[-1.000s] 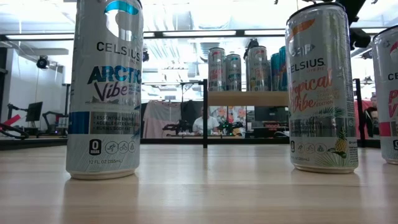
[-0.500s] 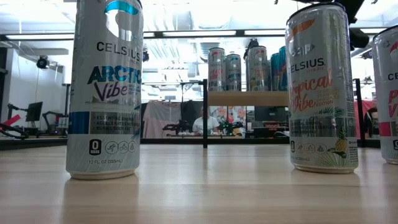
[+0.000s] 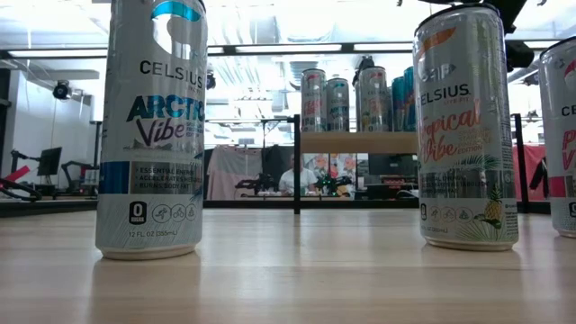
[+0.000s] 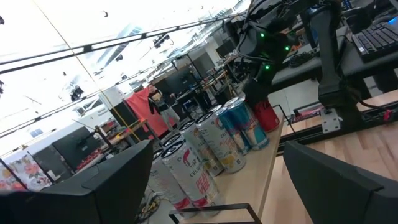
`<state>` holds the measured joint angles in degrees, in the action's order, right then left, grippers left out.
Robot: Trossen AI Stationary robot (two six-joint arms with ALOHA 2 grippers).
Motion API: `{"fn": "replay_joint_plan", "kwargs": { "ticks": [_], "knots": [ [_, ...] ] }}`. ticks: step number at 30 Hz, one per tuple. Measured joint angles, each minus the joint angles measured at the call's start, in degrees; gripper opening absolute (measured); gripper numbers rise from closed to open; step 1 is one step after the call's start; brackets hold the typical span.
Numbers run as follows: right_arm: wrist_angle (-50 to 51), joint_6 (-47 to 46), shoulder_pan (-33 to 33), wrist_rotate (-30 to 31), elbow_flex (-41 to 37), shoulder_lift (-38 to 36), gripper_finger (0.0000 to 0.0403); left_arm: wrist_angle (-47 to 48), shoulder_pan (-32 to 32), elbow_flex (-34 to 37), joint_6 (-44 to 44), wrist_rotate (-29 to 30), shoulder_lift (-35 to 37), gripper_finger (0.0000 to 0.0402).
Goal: Place canned beverage on shelf
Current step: Put the red black soda can on the shelf aligned with the red white soda cans, then put the right white blue soda can on the shelf aligned with the other white blue soda cans
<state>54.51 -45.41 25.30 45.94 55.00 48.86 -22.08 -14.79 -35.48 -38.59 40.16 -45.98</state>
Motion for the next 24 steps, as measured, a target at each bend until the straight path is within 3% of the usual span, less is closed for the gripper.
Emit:
{"fn": "replay_joint_plan", "kwargs": {
  "ticks": [7, 24],
  "knots": [
    [0.0, 0.1, 0.0, 0.2, 0.6, 0.0, 0.0339, 0.0, 0.0, 0.0, 0.0, 3.1, 0.0, 0.0345],
    [0.5, -1.0, 0.0, -1.5, 2.6, -0.2, 0.0352, 0.1, 0.0, 0.0, 0.0, 3.0, 0.0, 0.0345]
  ]
}}
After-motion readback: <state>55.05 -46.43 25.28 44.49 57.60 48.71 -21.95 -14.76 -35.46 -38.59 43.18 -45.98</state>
